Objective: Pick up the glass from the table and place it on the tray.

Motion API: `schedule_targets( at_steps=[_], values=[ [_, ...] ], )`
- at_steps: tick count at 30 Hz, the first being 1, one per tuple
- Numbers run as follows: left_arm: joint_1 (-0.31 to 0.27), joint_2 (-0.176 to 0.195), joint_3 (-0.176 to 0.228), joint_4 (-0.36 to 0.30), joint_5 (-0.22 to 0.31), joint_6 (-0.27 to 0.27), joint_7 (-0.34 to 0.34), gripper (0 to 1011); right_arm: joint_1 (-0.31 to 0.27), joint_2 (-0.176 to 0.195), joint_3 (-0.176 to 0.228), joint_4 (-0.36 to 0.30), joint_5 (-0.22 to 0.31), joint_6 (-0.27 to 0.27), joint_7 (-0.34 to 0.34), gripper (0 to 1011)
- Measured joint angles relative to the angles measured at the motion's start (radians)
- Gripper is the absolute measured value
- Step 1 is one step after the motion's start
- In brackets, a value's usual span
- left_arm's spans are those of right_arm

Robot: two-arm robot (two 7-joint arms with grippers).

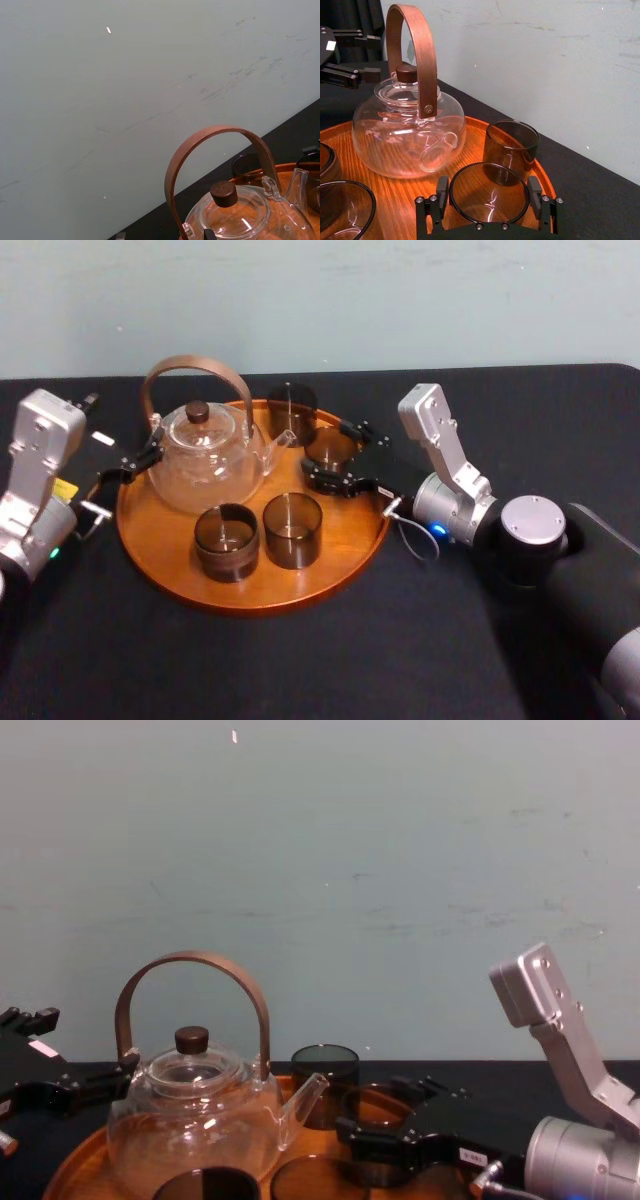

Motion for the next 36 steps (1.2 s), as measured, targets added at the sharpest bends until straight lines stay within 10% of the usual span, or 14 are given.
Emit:
schedule_targets(
  at_steps=[18, 36],
  values=[
    [0.000, 0.000, 0.000, 0.000, 0.000, 0.000, 0.000, 1010, -0.025, 0.016, 0.017, -0.053, 0.016, 0.000, 0.003, 1002],
    [0.000, 0.000, 0.000, 0.000, 0.000, 0.000, 0.000, 1010, -0.178, 0.126, 0.056, -0.371, 0.052, 0.051, -0.039, 1002]
  ],
)
